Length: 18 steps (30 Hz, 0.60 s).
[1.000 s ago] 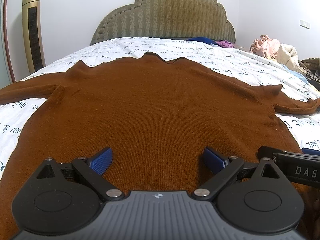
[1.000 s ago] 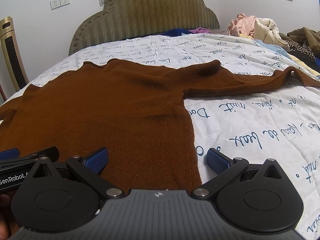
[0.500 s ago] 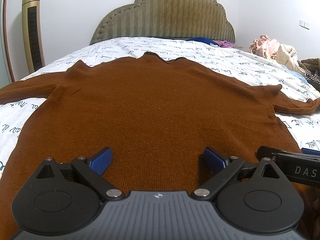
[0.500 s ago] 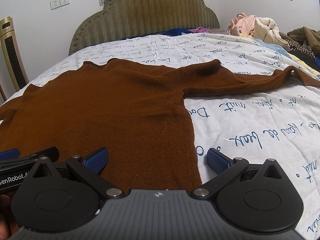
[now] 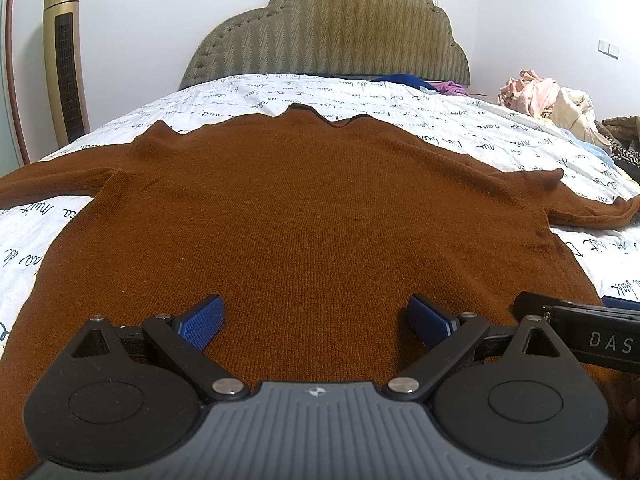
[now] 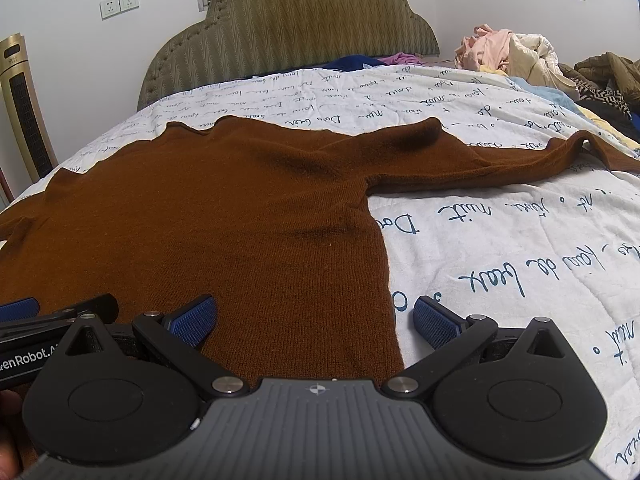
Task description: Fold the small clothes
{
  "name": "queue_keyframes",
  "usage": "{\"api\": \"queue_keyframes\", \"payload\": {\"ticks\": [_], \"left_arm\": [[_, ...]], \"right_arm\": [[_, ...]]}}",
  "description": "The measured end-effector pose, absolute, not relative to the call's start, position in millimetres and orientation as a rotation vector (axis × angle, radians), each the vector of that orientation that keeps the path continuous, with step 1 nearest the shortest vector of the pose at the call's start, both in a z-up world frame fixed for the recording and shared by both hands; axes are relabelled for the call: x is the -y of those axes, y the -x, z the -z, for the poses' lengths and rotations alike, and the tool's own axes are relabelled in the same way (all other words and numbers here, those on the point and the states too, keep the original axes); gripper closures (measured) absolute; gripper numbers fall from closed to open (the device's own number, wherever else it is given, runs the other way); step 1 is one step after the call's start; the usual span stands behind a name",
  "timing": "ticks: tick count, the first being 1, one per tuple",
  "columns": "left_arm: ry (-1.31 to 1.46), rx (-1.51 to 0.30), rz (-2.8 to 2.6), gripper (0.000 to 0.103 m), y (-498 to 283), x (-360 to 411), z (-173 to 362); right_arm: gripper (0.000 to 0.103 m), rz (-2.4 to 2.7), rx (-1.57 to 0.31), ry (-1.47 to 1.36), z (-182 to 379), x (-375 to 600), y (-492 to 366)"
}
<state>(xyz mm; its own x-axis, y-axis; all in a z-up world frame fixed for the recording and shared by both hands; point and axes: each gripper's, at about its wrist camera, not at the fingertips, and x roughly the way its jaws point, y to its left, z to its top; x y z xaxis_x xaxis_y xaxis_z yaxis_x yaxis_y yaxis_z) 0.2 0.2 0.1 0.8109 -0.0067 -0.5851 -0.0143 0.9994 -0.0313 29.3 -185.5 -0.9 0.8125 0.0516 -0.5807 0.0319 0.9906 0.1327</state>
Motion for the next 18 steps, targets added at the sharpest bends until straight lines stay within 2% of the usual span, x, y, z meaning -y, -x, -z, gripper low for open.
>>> {"api": "queue_keyframes", "payload": {"ticks": [18], "left_arm": [[0.035,-0.625,-0.004,0.004,-0.2,-0.2,-0.1]], "right_arm": [[0.0,-0.011,-0.625,-0.139,1.1,184.4,-29.5]]}}
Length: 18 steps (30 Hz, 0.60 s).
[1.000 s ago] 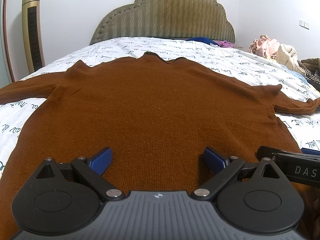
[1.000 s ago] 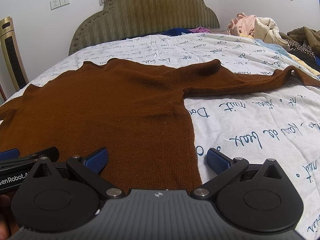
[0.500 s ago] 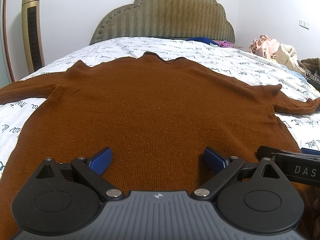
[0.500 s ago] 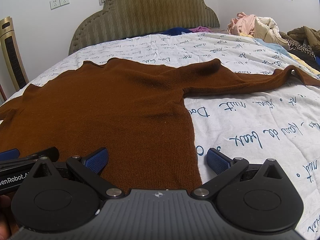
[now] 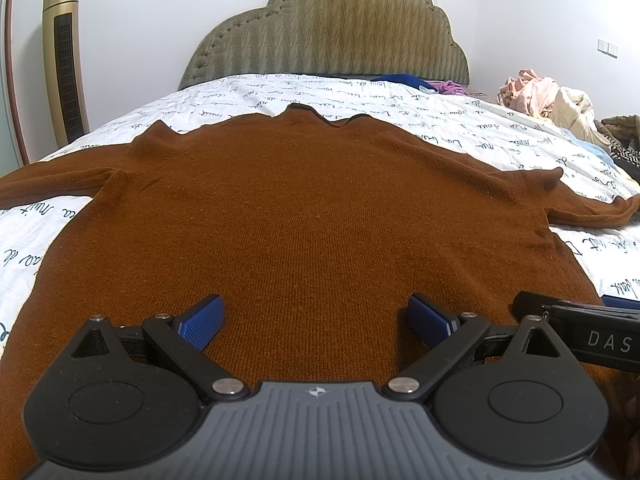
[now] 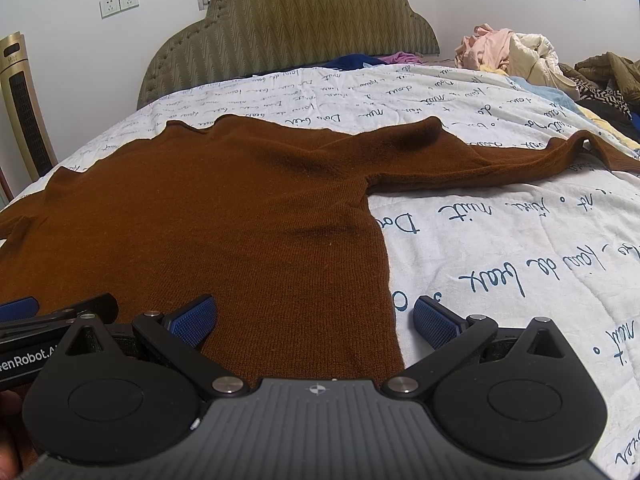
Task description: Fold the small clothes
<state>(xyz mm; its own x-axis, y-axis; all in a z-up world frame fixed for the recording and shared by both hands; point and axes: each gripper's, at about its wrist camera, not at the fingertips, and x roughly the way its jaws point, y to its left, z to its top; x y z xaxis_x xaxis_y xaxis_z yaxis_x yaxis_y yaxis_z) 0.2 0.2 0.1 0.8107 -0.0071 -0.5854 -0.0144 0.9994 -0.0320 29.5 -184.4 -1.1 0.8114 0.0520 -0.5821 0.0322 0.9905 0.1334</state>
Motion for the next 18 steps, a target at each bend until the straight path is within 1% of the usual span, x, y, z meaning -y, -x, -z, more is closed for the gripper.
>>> {"api": "queue_keyframes", "payload": {"ticks": [18], "left_arm": [[0.029,-0.63,-0.006,0.004,0.8,4.1,3.5]], "right_arm": [[0.0,-0.009,-0.624,-0.14,-0.8,184.2,-28.8]]}}
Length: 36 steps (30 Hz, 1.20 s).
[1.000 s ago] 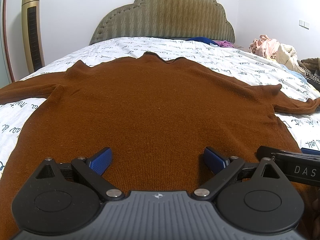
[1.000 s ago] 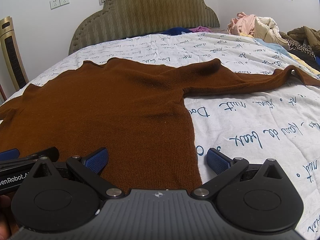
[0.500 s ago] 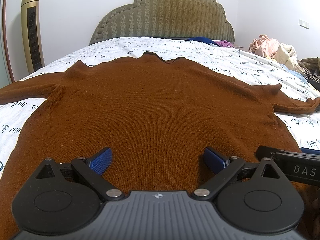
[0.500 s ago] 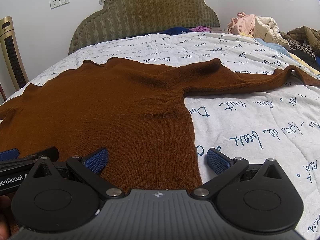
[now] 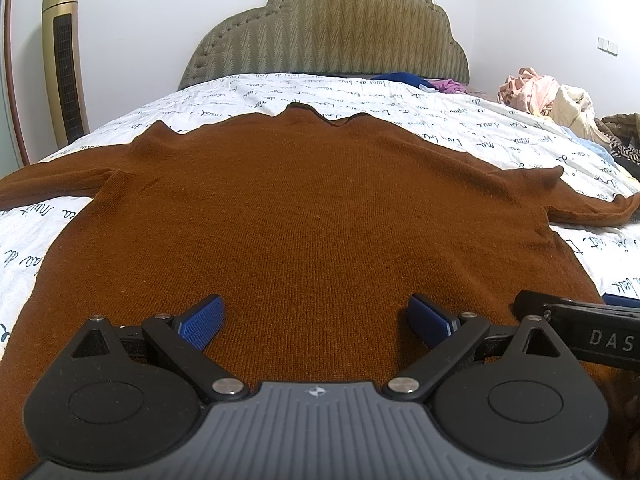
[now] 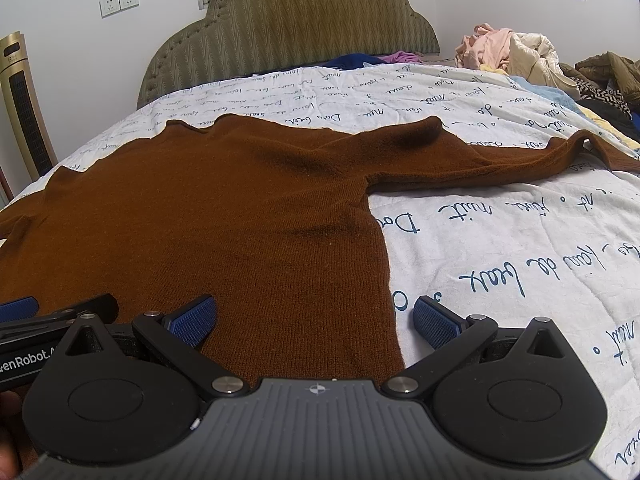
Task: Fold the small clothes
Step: 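Grasp the brown sweater's sleeve cuff with the right gripper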
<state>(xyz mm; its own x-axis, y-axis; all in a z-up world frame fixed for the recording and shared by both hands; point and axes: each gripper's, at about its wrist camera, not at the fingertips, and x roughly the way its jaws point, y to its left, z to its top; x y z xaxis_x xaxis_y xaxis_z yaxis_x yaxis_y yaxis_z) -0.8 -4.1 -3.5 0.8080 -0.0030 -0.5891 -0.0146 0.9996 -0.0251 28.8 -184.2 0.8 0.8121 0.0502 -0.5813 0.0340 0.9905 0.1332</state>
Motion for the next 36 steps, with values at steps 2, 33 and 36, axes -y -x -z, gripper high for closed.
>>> {"api": "queue_keyframes", "payload": {"ticks": [2,33,36], "left_arm": [[0.019,-0.641,-0.004,0.004,2.9,7.7,2.4],[-0.089,-0.657,0.273,0.004,-78.9,184.8,-48.1],[-0.037,-0.688,0.261,0.004,-92.6,203.0,-41.3]], "right_arm": [[0.0,-0.025,-0.631,-0.139,1.1,184.8,-29.1],[0.0,0.293,-0.565,-0.852,6.6,549.5,-103.5],[0.001,0.263,-0.534,-0.935,14.5,564.7,-109.4]]}}
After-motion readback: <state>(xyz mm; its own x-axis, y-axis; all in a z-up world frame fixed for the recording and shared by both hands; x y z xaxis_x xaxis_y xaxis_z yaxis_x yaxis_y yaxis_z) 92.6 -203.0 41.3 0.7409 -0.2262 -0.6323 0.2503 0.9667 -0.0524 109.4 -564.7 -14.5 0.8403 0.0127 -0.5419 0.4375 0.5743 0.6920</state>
